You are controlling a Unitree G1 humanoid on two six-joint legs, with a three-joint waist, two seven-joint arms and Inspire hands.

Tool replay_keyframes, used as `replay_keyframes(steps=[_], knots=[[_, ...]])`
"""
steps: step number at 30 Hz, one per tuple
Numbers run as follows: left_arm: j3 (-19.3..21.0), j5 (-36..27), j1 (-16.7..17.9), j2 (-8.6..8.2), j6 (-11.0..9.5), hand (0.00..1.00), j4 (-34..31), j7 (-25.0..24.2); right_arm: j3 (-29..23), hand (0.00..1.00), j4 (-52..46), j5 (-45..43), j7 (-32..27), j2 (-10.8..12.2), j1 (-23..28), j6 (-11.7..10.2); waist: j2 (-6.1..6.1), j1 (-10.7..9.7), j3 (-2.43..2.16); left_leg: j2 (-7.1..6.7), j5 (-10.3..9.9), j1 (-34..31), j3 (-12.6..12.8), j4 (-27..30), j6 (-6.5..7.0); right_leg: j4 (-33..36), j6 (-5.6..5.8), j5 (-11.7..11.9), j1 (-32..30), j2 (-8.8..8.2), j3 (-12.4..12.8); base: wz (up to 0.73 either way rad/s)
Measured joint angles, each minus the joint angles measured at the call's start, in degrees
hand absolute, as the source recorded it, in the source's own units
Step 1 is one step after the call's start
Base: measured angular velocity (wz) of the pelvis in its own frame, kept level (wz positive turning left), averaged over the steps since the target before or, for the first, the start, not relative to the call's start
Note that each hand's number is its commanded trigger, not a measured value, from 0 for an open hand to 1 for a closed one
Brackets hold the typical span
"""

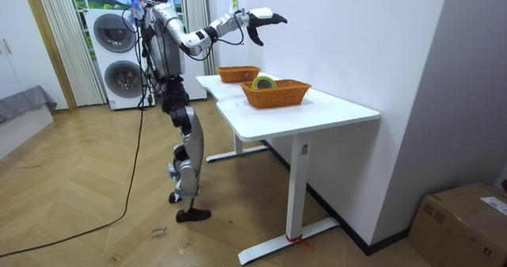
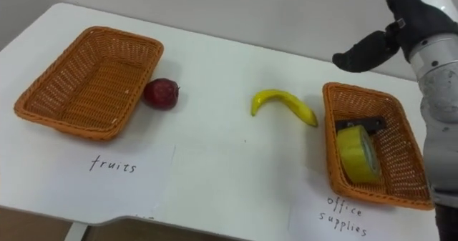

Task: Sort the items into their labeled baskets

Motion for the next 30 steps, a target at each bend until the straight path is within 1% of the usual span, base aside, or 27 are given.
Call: replay_keyframes(steps=[2, 5, 9, 13, 16, 18, 20, 23, 24, 27, 30], knots=[[-0.1, 0.2, 0.2, 0.12, 0.1, 0.00, 0.4, -0.1, 0.4, 0.00, 0.7, 0.2, -0.1, 0.0, -0.1, -0.5, -0.14, 0.4, 0.08, -0.07, 0.0, -0.2, -0.6, 0.0, 0.02, -0.3, 0.02, 0.0, 0.3, -0.08, -0.6, 0.12], [-0.1, 1.3, 0.9, 0.19, 0.3, 0.00, 0.3, -0.1, 2.4, 0.00, 3.6, 0.2, -0.1, 0.0, -0.9, -0.5, -0.14, 0.5, 0.15, -0.06, 0.0, -0.3, -1.3, 0.2, 0.00, -0.3, 0.02, 0.0, 0.5, -0.10, -1.1, 0.12], [-0.1, 2.8, 1.2, 0.26, 0.3, 0.00, 0.3, 0.0, 4.5, 0.00, 5.9, -0.2, -0.1, 0.0, -1.1, -0.5, -0.18, 0.9, 0.30, 0.00, 0.0, -0.4, -1.4, 0.1, -0.02, -0.3, 0.02, 0.0, 0.5, -0.06, -1.3, 0.02], [-0.1, 2.8, 1.2, 0.52, 0.3, 0.00, 0.3, 0.0, 6.1, 0.00, 7.8, -0.2, -0.1, 0.0, -1.1, -0.5, -0.56, 1.1, 0.47, -0.04, 0.0, -0.7, -1.7, 0.2, -0.02, -0.4, 0.01, 0.0, 0.3, -0.10, -1.7, 0.03], [-0.1, 2.9, 0.9, 0.92, 0.3, 0.00, 0.4, 0.1, 6.3, 0.00, 9.1, -0.4, -0.1, 0.0, -1.1, -0.6, -0.82, 1.2, 0.63, -0.19, 0.0, -0.8, -2.7, 0.3, -0.02, -0.5, 0.02, 0.0, 0.7, -0.21, -2.6, 0.14], [-0.1, 4.0, 0.8, 0.94, 0.3, 0.00, 0.4, 0.1, 6.3, 0.00, 9.5, -1.2, -0.1, 0.0, -1.1, -0.6, -0.81, 1.7, 0.64, -0.22, 0.0, -0.8, -2.8, 0.3, -0.01, -0.5, 0.03, 0.0, 0.8, -0.21, -2.7, 0.08], [0.0, 5.0, 0.8, 0.94, 0.4, 0.00, 0.5, 0.1, 6.5, 0.00, 10.1, -1.5, -0.1, 0.0, -1.1, -0.6, -0.90, 2.5, 0.64, -0.64, 0.0, -0.8, -3.1, 0.3, -0.02, -0.8, 0.03, 0.0, 1.0, -0.21, -3.0, 0.05], [0.0, 5.2, 0.7, 0.92, 0.5, 0.00, 0.6, 0.1, 7.4, 0.00, 11.0, -2.0, -0.1, 0.0, -1.1, -0.6, -1.06, 3.5, 0.59, -0.70, 0.1, -1.1, -3.2, 0.3, -0.06, -1.3, 0.03, 0.0, 1.1, -0.21, -3.3, 0.02], [0.0, 5.2, 0.7, 0.92, 0.5, 0.00, 0.6, 0.1, 7.7, 0.00, 11.0, -2.3, -0.1, 0.0, -1.1, -0.6, -1.06, 3.5, 0.60, -0.70, 0.1, -1.1, -3.3, 0.3, -0.07, -1.4, 0.03, 0.0, 1.1, -0.21, -3.4, 0.07], [0.0, 5.1, 0.7, 1.00, 0.9, 0.00, 0.5, 0.1, 9.9, 0.00, 11.3, -2.9, -0.1, 0.0, -1.1, -0.5, -1.19, 3.8, 0.51, -0.72, 0.1, -1.4, -4.1, 0.3, -0.17, -1.4, 0.03, 0.0, 1.1, -0.22, -4.1, 0.12], [-0.2, 5.0, 0.4, 1.19, 0.9, 0.00, 0.5, 0.6, 13.7, 0.00, 14.0, -2.9, 0.0, -0.2, -1.1, -0.6, -1.71, 4.4, 0.25, -0.66, 0.2, -1.9, -4.5, 0.4, -0.23, -1.5, 0.02, 0.0, 1.0, -0.22, -4.6, 0.09]])
